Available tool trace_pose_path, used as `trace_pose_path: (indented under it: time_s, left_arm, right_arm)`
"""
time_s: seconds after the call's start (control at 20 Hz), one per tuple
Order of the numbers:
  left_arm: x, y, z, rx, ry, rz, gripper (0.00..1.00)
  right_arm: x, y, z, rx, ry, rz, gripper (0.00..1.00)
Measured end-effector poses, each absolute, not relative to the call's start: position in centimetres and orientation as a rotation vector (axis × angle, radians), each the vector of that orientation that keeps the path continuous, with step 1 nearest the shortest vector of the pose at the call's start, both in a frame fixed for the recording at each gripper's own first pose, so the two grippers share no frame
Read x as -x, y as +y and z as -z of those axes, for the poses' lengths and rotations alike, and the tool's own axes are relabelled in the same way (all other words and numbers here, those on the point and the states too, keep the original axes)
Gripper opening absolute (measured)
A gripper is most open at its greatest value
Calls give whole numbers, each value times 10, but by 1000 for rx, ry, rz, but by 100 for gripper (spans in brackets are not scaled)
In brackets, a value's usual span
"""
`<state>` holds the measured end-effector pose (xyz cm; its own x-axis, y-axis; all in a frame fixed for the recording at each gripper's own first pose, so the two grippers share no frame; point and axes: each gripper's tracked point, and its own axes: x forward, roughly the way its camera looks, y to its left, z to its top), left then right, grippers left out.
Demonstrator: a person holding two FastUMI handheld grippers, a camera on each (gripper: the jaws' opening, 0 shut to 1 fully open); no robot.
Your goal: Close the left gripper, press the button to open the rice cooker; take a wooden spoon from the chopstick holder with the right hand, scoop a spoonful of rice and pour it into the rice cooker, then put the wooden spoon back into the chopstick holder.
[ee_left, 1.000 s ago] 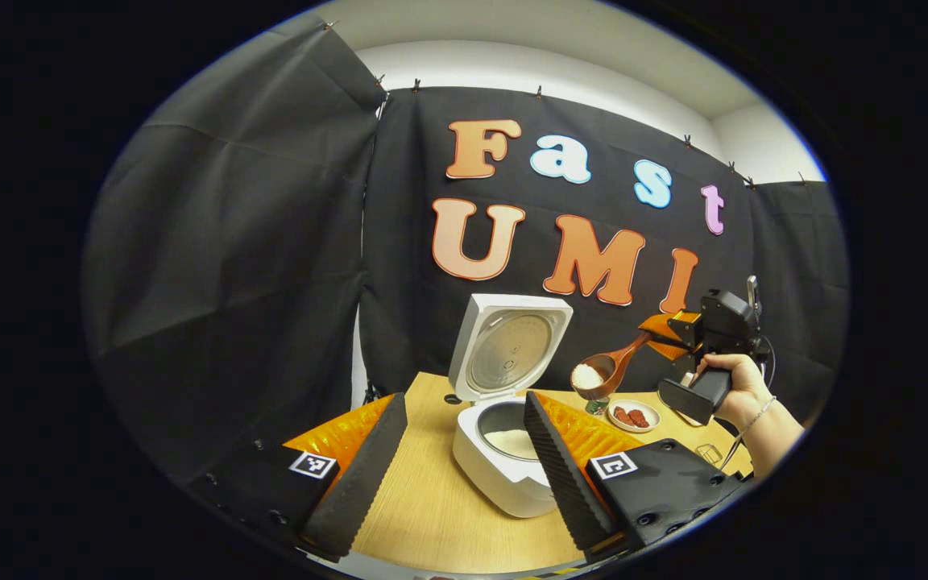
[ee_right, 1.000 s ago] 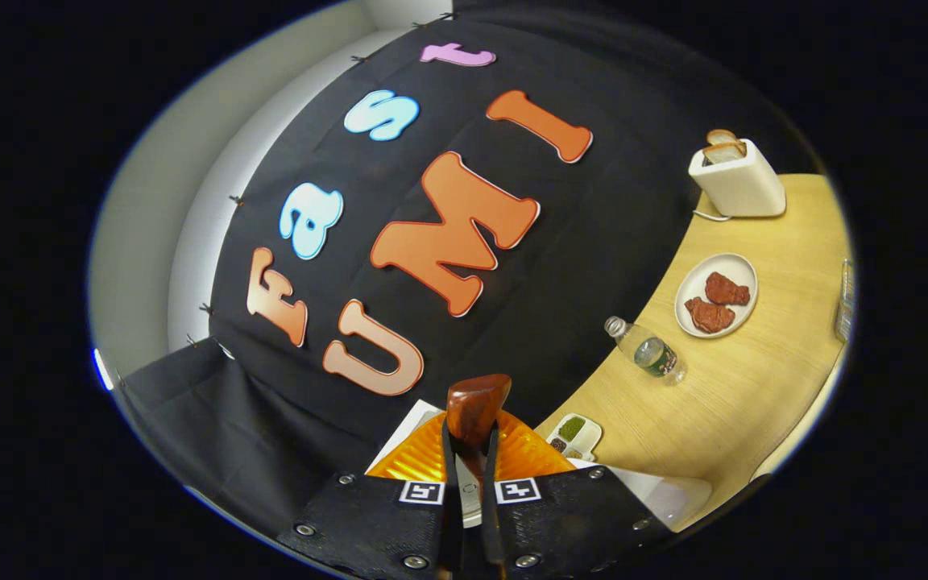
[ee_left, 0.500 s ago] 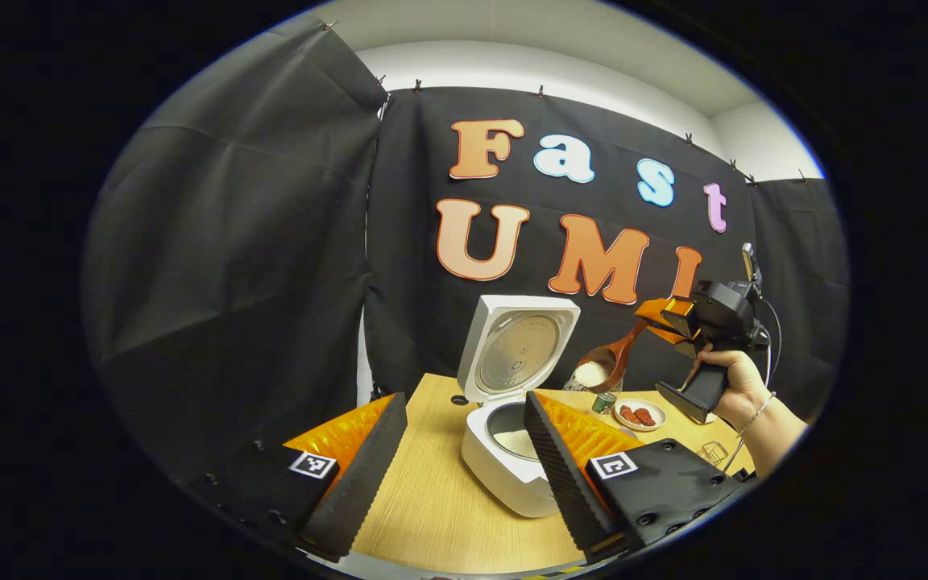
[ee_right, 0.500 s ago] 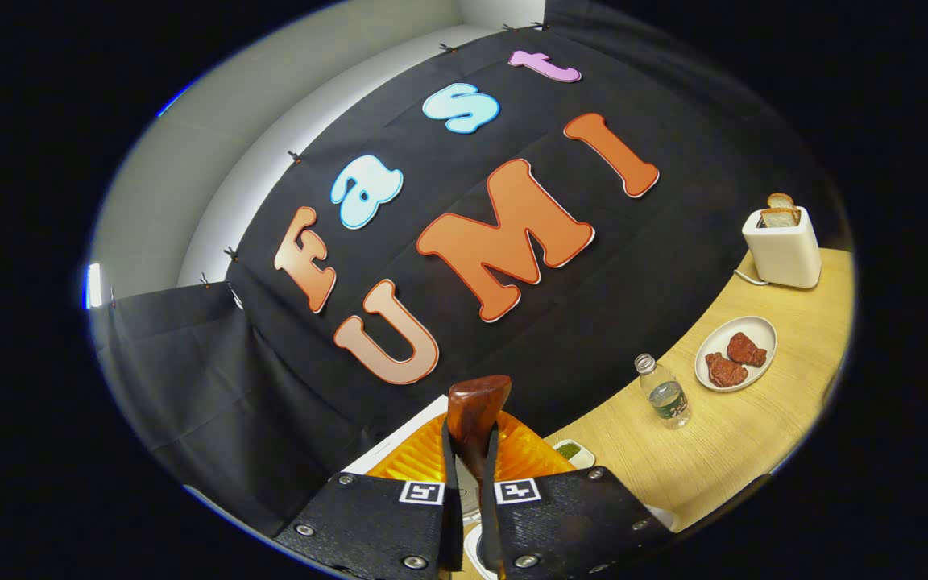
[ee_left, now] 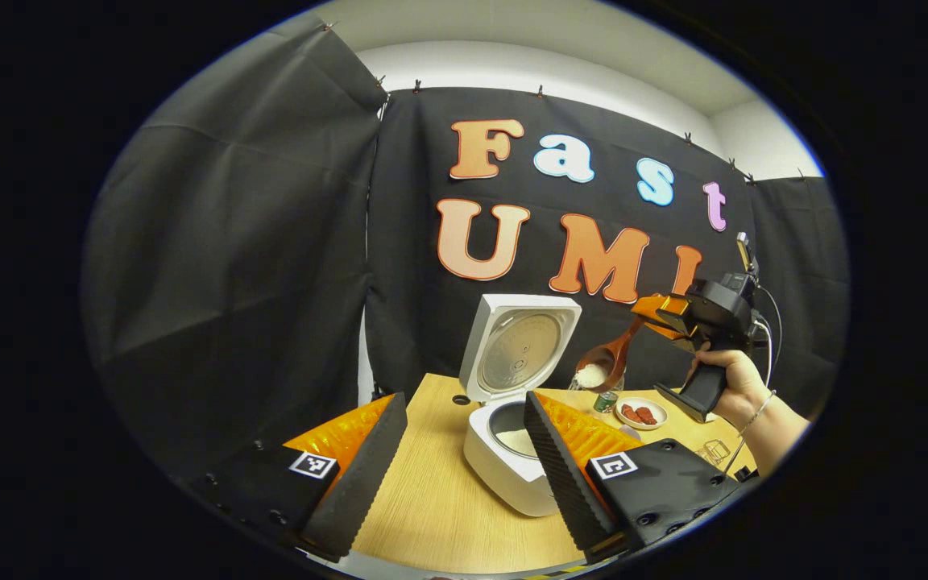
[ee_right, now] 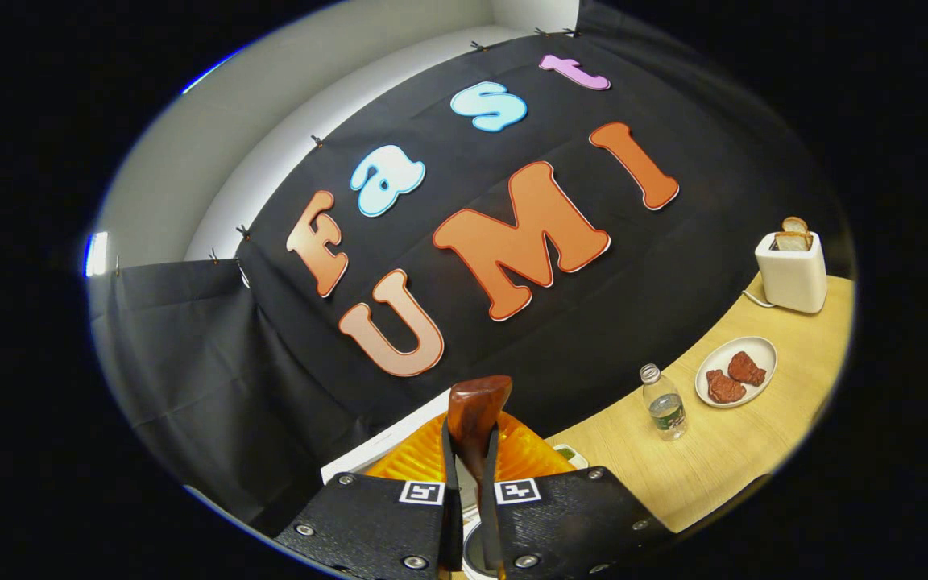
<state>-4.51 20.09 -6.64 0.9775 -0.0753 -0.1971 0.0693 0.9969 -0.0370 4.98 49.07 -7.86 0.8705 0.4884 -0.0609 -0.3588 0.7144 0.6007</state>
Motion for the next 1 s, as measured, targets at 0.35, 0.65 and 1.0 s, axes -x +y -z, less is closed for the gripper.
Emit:
trace_pose_path:
  time_s: [0.35, 0.65, 1.0]
  left_arm:
    - [44, 199, 63, 33, 191, 81, 99]
    - [45, 201, 66, 29, 198, 77, 99]
    - [43, 202, 63, 29, 194, 80, 99]
  right_arm:
    - [-48, 491, 76, -563, 195, -491, 8]
    - [-46, 494, 78, -499, 167, -513, 8]
    - [-39, 503, 79, -397, 134, -549, 8]
